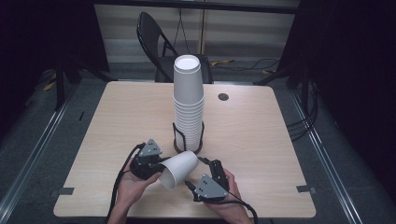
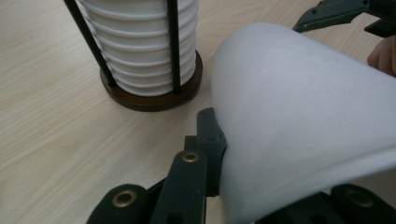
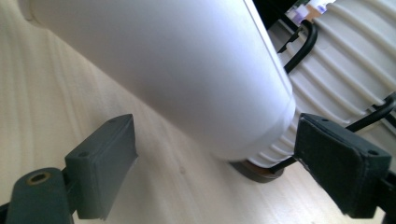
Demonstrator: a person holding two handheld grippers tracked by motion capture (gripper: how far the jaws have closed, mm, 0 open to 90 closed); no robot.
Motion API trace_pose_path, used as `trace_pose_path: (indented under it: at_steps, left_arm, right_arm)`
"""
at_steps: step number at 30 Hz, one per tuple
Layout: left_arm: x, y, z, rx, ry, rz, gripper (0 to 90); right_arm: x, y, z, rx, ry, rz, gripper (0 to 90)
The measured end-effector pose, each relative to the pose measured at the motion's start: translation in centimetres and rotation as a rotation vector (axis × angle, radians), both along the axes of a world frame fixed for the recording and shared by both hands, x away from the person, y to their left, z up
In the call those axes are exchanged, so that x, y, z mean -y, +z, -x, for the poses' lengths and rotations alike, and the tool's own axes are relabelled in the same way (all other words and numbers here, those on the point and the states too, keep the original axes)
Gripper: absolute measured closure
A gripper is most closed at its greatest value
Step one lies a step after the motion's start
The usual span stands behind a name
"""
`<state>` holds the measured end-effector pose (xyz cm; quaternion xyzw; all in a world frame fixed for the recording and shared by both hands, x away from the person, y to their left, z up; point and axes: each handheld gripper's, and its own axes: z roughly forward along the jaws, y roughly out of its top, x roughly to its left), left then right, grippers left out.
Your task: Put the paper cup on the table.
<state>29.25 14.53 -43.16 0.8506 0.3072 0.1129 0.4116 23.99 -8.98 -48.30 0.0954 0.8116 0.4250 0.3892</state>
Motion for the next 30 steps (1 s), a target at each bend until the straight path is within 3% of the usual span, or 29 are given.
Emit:
trace_pose_path:
  at_steps: [3, 6, 15, 19, 22, 25, 30]
  left_arm:
    - [0.5, 0.1, -0.3, -0.023, -0.013, -0.016, 86.7]
    - [1.0, 0.3, -0.5, -0.026, -0.032, -0.039, 86.7]
    - [2.1, 0.5, -1.0, -0.076, -0.037, -0.059, 86.8]
    - [2.6, 0.7, -1.0, -0.085, -0.049, -0.049, 87.0]
    - [3.2, 0.9, -0.9, -0.063, -0.038, -0.046, 87.3]
    - [3.0, 1.1, -1.0, -0.079, -0.031, -0.007, 87.2]
    - [3.6, 0.9, -1.0, -0.102, -0.067, -0.008, 87.6]
  right_arm:
    - [-0.4, -0.2, 0.2, 0.044, -0.014, 0.027, 13.1]
    - [-0.6, -0.2, 0.1, 0.041, 0.005, 0.032, 12.8]
    - [-1.4, -0.1, 0.2, 0.117, 0.045, 0.087, 8.5]
    - [-1.9, 0.1, 0.2, 0.129, 0.068, 0.089, 8.2]
    - [-2.3, 0.5, 0.2, 0.116, 0.074, 0.068, 8.1]
    - [-2.5, 0.9, 0.1, 0.122, 0.070, 0.056, 7.9]
    - [-2.9, 1.3, 0.3, 0.128, 0.107, 0.053, 8.0]
